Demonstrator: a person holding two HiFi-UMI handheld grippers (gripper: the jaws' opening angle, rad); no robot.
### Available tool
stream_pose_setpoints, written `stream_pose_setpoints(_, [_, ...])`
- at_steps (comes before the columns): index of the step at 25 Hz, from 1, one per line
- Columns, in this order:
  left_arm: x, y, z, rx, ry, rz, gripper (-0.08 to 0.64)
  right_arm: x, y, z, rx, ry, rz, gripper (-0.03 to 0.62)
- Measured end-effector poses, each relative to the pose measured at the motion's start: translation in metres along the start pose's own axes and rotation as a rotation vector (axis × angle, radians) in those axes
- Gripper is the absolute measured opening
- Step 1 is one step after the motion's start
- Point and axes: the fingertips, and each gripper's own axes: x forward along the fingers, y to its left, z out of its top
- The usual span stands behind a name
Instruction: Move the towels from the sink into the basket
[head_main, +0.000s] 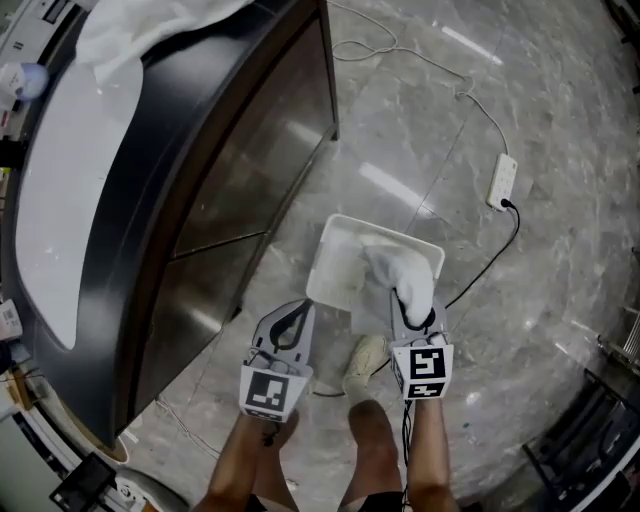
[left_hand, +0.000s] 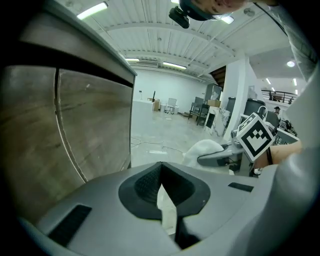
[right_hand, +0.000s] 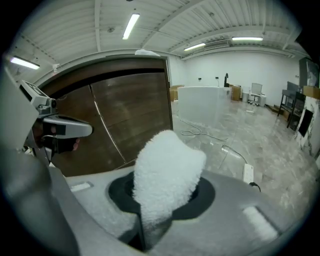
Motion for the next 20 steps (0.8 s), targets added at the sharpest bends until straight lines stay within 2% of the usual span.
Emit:
stream_pose_setpoints(5, [0.041, 0.009, -0.051, -0.052, 0.039, -0.013, 0.009, 0.056, -0.007, -0.046, -0.049, 0.034, -0.003, 0.103])
stream_pose_setpoints(11, [0.069, 0.014, -0.1, -0.071, 0.067, -0.028, 0.009, 0.1, -0.01, -0.097, -0.044, 0.076, 0.022, 0.106])
stream_pose_setpoints(16, [0.085, 0.019, -0.127, -0.078, 0.084, -0.031, 0.009, 0.128, -0.009, -0.138, -0.029, 0.118, 0.039, 0.116])
stream_pose_setpoints(20, [0.088, 0.018, -0.135, -0.09, 0.09, -0.033, 0.009, 0.133, -0.005, -0.152, -0.02, 0.14, 0.05, 0.129])
